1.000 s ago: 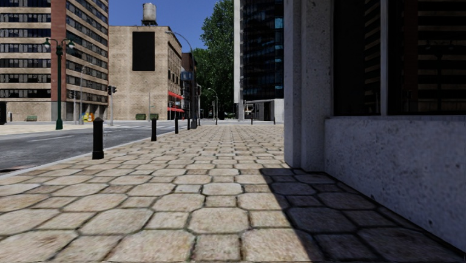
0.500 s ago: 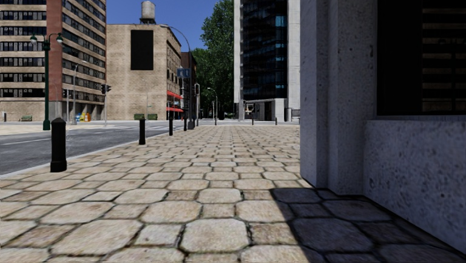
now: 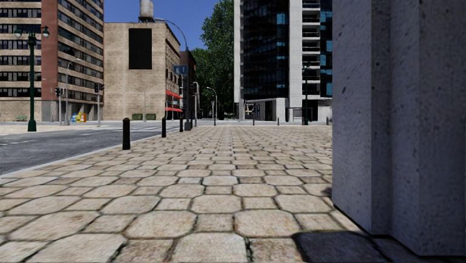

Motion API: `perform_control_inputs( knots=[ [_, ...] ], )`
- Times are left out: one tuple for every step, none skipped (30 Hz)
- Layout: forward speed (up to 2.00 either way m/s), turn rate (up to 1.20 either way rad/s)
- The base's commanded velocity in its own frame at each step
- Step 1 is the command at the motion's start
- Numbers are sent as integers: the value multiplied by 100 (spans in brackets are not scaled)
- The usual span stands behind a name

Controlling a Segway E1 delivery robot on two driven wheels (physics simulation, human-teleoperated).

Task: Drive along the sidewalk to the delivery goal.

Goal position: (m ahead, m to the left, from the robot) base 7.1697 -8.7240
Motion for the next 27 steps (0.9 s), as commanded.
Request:
perform_control_inputs(
  knots=[
    [200, 0],
    [200, 0],
    [200, 0],
    [200, 0],
    [200, 0],
    [200, 0],
    [200, 0],
    [200, 0],
    [200, 0],
    [200, 0],
    [200, 0],
    [200, -5],
    [200, -12],
    [200, -16],
    [200, -21],
    [200, -21],
    [200, -24],
    [200, -25],
    [200, -26],
    [200, -28],
    [200, -28],
    [200, -31],
    [200, -32],
    [200, -32],
    [197, -38],
    [197, -38],
    [187, -43]
  ],
)
